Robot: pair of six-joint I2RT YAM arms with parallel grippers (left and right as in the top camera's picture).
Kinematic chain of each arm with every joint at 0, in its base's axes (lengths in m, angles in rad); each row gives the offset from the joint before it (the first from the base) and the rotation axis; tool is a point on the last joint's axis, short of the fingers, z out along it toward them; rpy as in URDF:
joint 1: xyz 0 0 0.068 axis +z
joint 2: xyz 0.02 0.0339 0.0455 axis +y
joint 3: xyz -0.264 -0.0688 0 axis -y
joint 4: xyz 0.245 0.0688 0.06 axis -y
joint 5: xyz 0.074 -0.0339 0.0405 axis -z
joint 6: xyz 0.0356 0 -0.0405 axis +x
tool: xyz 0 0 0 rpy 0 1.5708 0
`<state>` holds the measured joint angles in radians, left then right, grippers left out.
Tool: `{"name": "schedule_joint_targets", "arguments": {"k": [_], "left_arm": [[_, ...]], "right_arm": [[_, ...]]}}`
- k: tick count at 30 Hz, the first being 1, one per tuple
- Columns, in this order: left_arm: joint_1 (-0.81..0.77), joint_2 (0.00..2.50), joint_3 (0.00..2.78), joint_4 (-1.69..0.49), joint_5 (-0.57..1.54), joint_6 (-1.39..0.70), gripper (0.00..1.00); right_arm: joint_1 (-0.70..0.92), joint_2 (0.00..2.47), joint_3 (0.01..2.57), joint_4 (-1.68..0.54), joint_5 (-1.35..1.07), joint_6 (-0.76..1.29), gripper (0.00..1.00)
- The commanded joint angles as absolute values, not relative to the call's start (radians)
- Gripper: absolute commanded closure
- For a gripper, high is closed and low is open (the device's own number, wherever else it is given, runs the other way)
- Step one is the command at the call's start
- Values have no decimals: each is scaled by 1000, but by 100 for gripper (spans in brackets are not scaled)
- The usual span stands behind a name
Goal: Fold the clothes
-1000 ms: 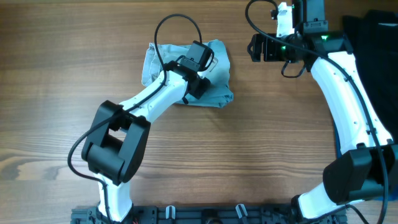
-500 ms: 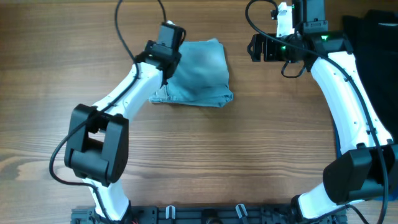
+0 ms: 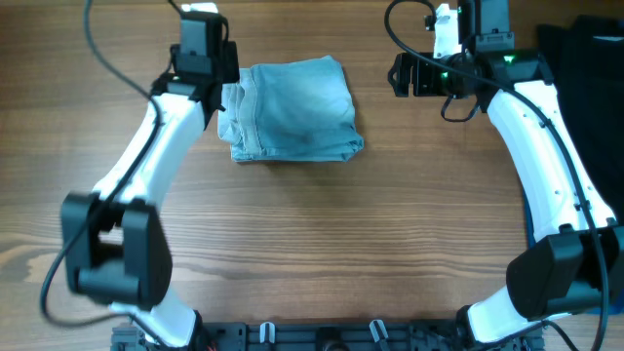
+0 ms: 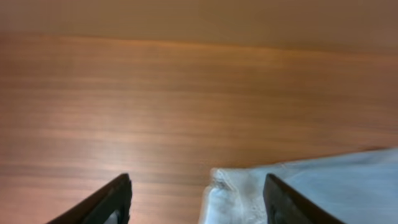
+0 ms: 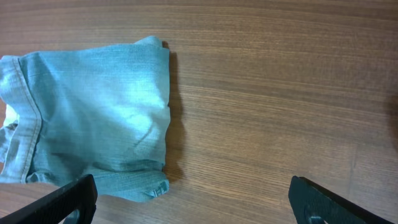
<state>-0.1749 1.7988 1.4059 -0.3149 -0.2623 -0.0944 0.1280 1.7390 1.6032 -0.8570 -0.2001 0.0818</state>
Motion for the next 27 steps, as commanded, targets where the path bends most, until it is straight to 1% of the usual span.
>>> {"name": "schedule_joint_targets", "arguments": {"k": [1, 2, 3, 4, 5, 6, 7, 13, 18, 21, 22, 23, 24, 25, 27], "left_arm": [[-177, 1695, 1408, -419, -12, -271, 34], [-177, 1697, 1408, -466, 55, -278, 34], [-177, 1710, 1408, -519, 168, -278, 27], [-177, 1718, 1408, -549, 216, -278, 24], [-178, 1732, 1406, -561, 236, -278, 23], [-179, 1751, 1406, -570, 235, -278, 20], [-179, 1781, 1406, -570, 236, -278, 19], [-160, 1925, 1406, -514, 235, -278, 20], [-107, 1971, 1406, -483, 206, -278, 28], [-87, 1934, 1407, -484, 205, -278, 32], [-78, 1903, 1407, -484, 205, -303, 37], [-70, 1861, 1407, -490, 206, -331, 46], [-70, 1837, 1407, -492, 211, -331, 69], [-70, 1808, 1407, -493, 224, -331, 96], [-88, 1792, 1407, -488, 296, -330, 96]], "right_arm": [[126, 1727, 1602, -853, -186, 81, 0], [126, 1727, 1602, -853, -186, 81, 0], [126, 1727, 1602, -853, -186, 81, 0], [126, 1727, 1602, -853, -186, 81, 0], [126, 1727, 1602, -853, -186, 81, 0], [126, 1727, 1602, -853, -186, 81, 0], [126, 1727, 1602, -853, -186, 81, 0], [126, 1727, 1602, -853, -186, 81, 1], [126, 1727, 1602, -853, -186, 81, 0], [126, 1727, 1602, -853, -186, 81, 0], [126, 1727, 1602, -853, -186, 81, 0], [126, 1727, 1602, -853, -186, 81, 0], [126, 1727, 1602, -853, -186, 81, 0], [126, 1727, 1602, -853, -186, 81, 0], [126, 1727, 1602, -853, -186, 81, 0]]}}
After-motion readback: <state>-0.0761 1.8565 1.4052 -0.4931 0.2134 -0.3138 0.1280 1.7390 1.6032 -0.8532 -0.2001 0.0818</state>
